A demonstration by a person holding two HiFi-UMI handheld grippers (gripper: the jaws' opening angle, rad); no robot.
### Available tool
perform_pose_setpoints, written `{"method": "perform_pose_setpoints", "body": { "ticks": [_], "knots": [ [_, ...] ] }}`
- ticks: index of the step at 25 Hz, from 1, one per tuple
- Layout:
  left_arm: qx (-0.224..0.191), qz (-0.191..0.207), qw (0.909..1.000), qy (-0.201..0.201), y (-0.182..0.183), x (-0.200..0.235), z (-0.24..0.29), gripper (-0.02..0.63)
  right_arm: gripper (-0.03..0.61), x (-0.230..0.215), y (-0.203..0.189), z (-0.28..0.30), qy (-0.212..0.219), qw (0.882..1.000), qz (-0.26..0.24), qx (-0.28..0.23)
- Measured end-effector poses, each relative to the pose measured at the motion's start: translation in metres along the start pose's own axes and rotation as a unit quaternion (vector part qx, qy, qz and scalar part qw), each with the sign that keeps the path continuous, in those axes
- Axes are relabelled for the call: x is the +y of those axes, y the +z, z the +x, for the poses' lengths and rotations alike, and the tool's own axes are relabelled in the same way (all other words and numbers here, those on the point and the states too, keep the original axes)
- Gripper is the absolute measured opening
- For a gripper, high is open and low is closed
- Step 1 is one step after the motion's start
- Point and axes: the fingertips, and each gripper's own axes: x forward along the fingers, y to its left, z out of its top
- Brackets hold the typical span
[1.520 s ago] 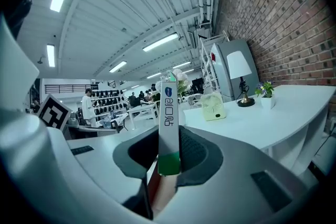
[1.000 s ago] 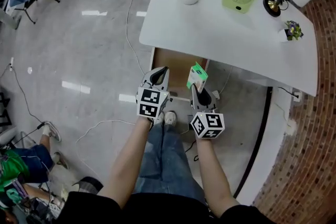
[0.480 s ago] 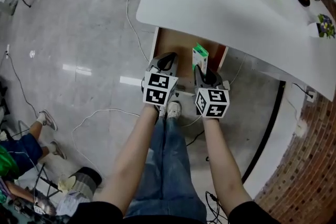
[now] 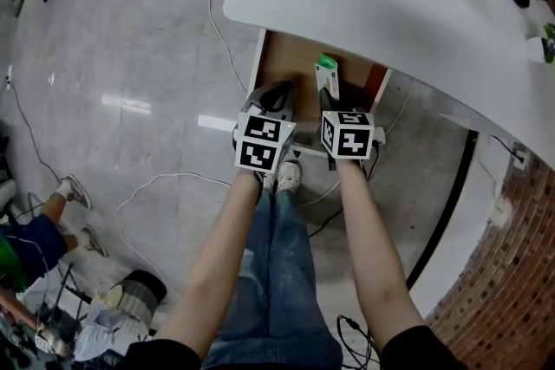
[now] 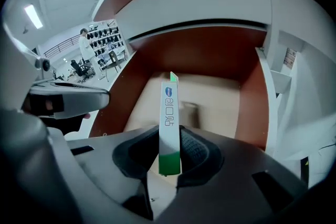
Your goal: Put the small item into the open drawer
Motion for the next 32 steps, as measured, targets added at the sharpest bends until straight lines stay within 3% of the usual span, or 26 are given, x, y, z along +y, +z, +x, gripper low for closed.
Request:
{"method": "perform_pose_setpoints", "body": {
  "ticks": [6, 13, 20, 23, 32],
  "knots": [
    [0.006, -0.001, 1.0, -0.004, -0.006, -0.001, 0.0, 0.023, 0.099, 0.005, -0.005, 0.01, 0.011, 1.0, 0.006, 0.022],
    [0.005, -0.001, 1.0, -0.002, 0.0, 0.0, 0.0, 0.023, 0.275, -0.002, 0.02, -0.015, -0.002, 0.998, 0.036, -0.047],
    [0.002, 0.001, 1.0, -0.004, 0.005, -0.003, 0.0, 0.023, 0.279, -0.002, 0.032, -0.026, -0.006, 0.997, 0.043, -0.071],
    [-0.003, 0.004, 1.0, -0.008, 0.014, -0.007, -0.008, 0.023, 0.269, 0.001, 0.041, -0.046, -0.012, 0.994, 0.051, -0.093],
    [-0.041, 0.02, 0.9987, -0.023, 0.098, -0.048, -0.107, 0.023, 0.075, 0.016, 0.093, -0.195, -0.022, 0.979, 0.073, -0.189]
  ]
}}
